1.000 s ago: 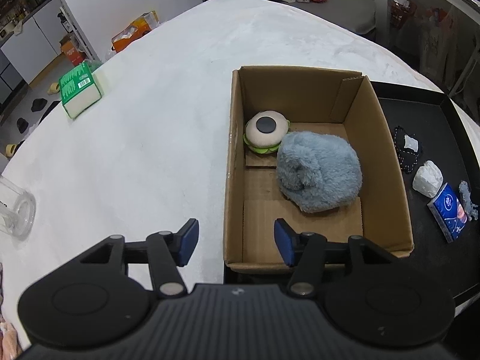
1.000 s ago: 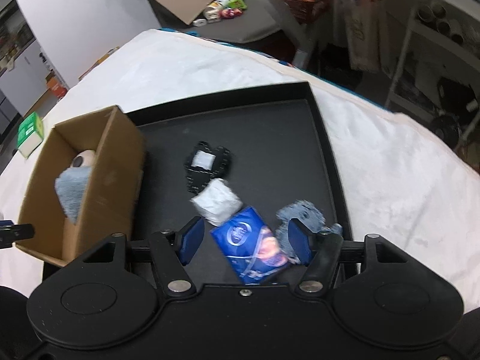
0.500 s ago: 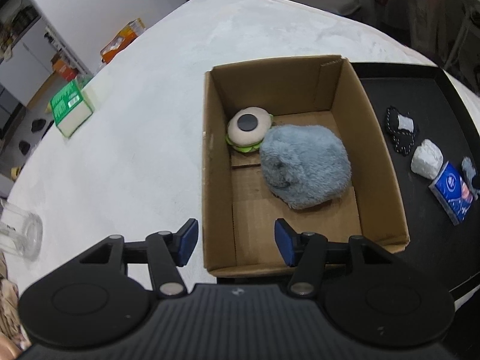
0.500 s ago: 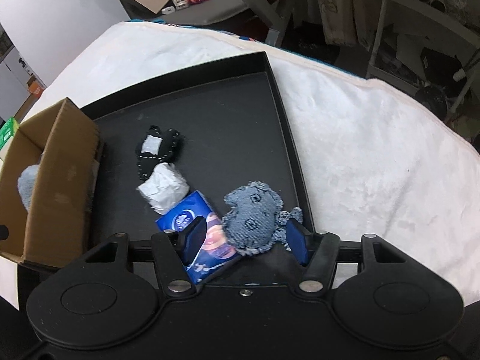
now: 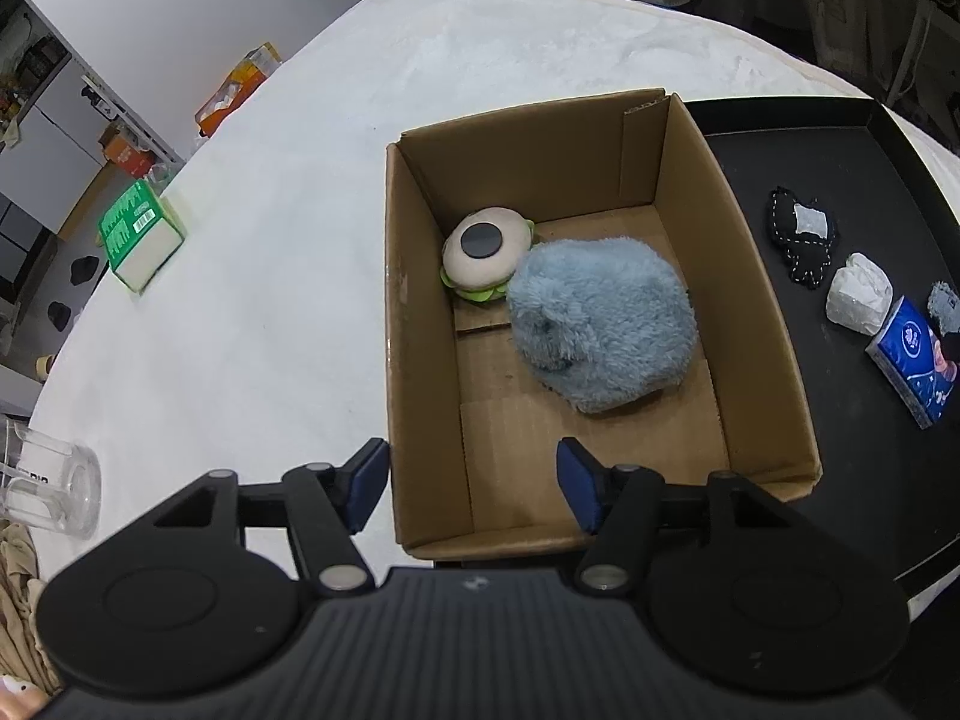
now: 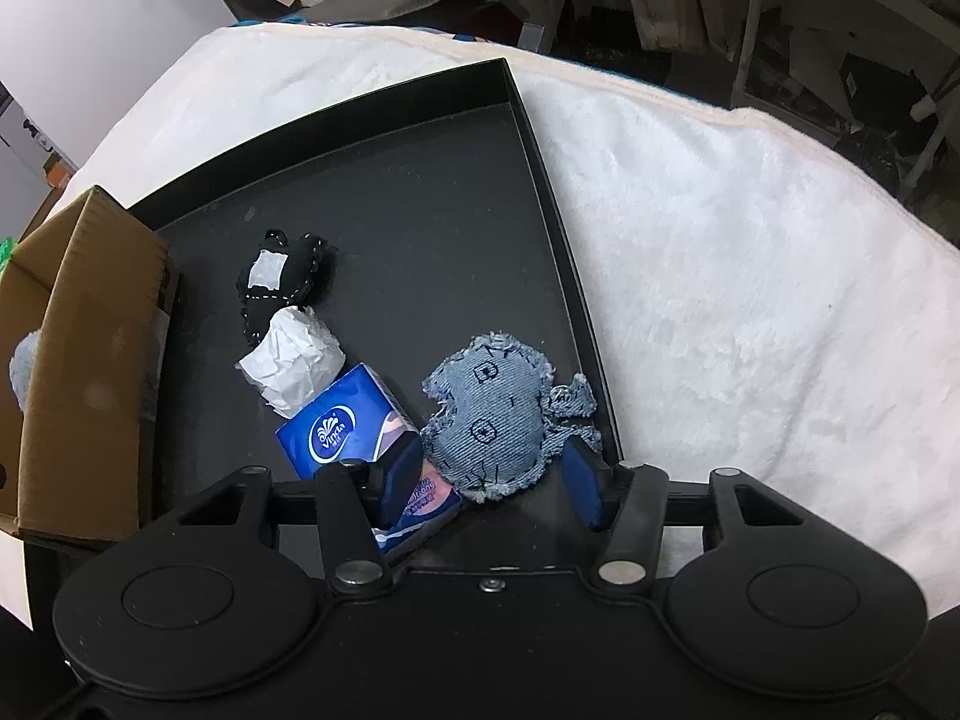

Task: Organize soft objects
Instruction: 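Move the right gripper back over the blue-denim plush on the tray, then close the right gripper on the blue-denim plush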

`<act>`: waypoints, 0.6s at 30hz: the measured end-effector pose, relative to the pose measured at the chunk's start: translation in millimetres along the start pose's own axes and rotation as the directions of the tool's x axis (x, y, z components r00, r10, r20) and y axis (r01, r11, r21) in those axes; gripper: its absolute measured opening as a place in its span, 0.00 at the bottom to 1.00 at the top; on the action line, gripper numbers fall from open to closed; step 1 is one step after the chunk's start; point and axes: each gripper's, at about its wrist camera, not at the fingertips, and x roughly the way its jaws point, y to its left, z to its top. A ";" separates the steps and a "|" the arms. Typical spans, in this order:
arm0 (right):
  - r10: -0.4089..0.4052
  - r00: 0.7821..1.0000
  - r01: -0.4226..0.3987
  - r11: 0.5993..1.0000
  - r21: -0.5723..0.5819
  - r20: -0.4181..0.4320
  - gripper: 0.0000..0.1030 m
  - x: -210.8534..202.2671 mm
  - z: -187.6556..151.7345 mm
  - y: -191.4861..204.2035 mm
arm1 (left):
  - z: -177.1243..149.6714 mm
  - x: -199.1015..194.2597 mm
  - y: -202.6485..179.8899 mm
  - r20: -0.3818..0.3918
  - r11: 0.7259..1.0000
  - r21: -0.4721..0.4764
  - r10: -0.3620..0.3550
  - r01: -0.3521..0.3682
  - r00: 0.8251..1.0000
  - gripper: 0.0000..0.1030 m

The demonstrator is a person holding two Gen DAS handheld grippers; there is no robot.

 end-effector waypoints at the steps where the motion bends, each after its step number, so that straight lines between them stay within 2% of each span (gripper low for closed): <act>1: 0.002 1.000 -0.002 1.000 -0.001 0.000 0.48 0.7 0.3 0.0 | 0.2 0.0 -0.5 -0.001 1.000 0.002 0.002 -0.002 1.000 0.58; 2: 0.005 1.000 -0.005 1.000 -0.002 0.001 0.46 1.2 0.6 0.2 | 0.3 0.1 -0.7 -0.001 1.000 0.003 0.003 -0.003 1.000 0.58; 5: 0.017 1.000 -0.017 1.000 -0.014 0.002 0.28 1.2 1.5 2.3 | 0.6 0.5 -1.2 -0.001 1.000 0.002 0.002 -0.002 1.000 0.58; 7: 0.010 1.000 -0.010 1.000 -0.023 -0.012 0.07 1.9 3.0 3.4 | 0.4 0.4 -0.2 -0.001 1.000 -0.002 0.000 0.000 1.000 0.59; 13: 0.027 1.000 -0.027 0.999 -0.027 -0.006 0.00 -3.6 2.3 3.9 | -1.3 -0.7 2.7 0.005 1.000 -0.011 -0.012 0.012 1.000 0.59; 18: 0.040 0.999 -0.040 0.999 -0.020 0.022 0.00 -14.2 3.1 4.2 | -1.9 -2.1 4.9 0.012 1.000 -0.021 -0.018 0.018 1.000 0.58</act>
